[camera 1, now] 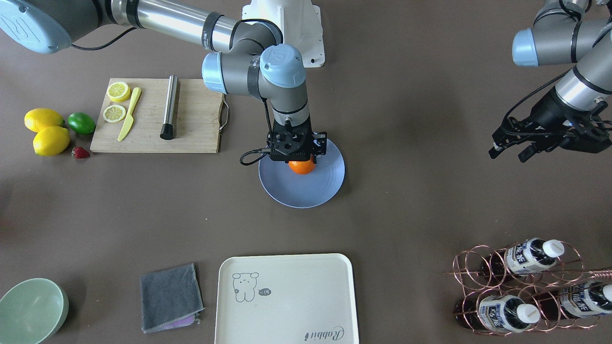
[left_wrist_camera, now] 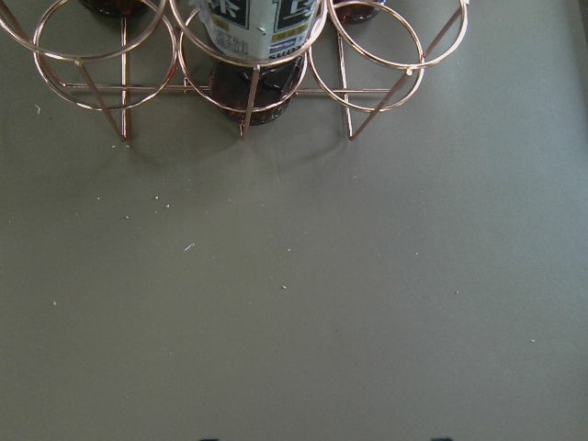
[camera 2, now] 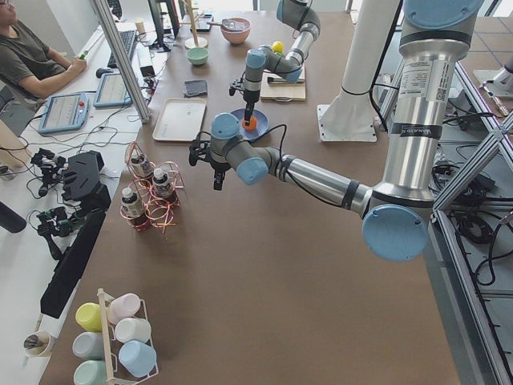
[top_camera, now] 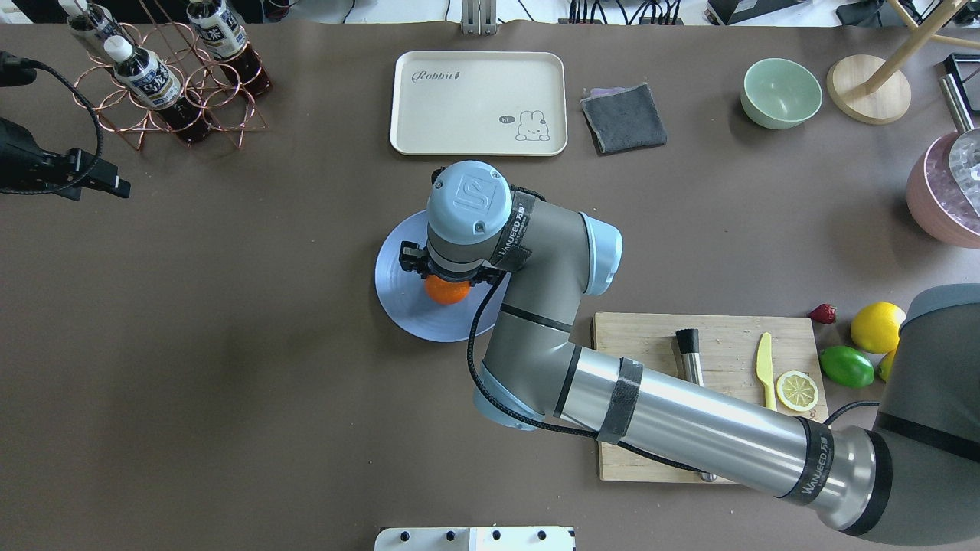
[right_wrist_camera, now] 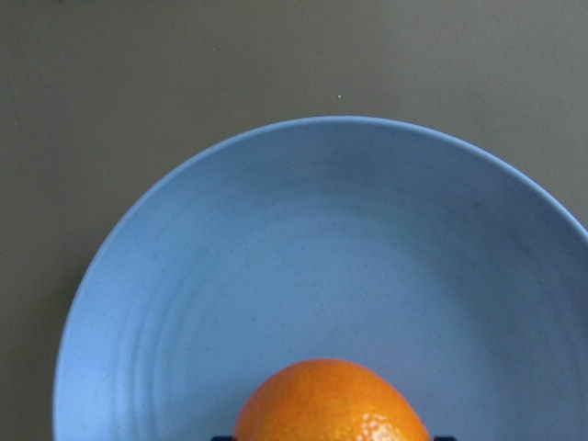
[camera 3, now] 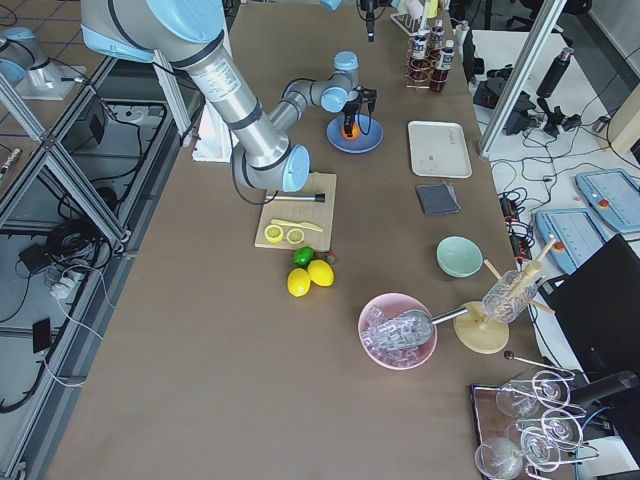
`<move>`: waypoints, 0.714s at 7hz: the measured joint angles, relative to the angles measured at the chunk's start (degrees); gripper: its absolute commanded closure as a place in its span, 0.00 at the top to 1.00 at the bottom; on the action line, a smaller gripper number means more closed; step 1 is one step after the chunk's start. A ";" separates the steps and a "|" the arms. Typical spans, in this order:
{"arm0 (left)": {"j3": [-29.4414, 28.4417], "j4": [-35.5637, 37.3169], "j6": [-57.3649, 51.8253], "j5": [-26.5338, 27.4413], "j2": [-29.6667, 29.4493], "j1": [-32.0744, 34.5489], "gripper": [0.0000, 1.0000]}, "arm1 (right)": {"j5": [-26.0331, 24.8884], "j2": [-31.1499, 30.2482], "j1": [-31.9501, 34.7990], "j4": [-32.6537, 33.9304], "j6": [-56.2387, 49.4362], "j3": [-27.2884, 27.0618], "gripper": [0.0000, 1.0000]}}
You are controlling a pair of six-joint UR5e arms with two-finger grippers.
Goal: Pick orange to plate
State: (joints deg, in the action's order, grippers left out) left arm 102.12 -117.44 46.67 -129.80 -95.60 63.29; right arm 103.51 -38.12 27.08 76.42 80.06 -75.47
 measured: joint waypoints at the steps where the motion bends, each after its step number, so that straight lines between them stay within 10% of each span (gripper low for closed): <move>1: 0.14 -0.04 0.00 0.01 0.47 0.10 0.82 | -0.04 0.05 -0.03 -0.09 -0.12 0.33 1.00; 5: -0.66 0.07 -5.78 -0.46 1.84 3.98 0.85 | 8.45 -3.89 7.12 0.66 -3.03 -5.66 1.00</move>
State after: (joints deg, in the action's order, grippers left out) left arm 101.46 -117.37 40.89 -130.27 -93.76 67.26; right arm 111.97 -42.00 34.20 77.08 77.03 -81.13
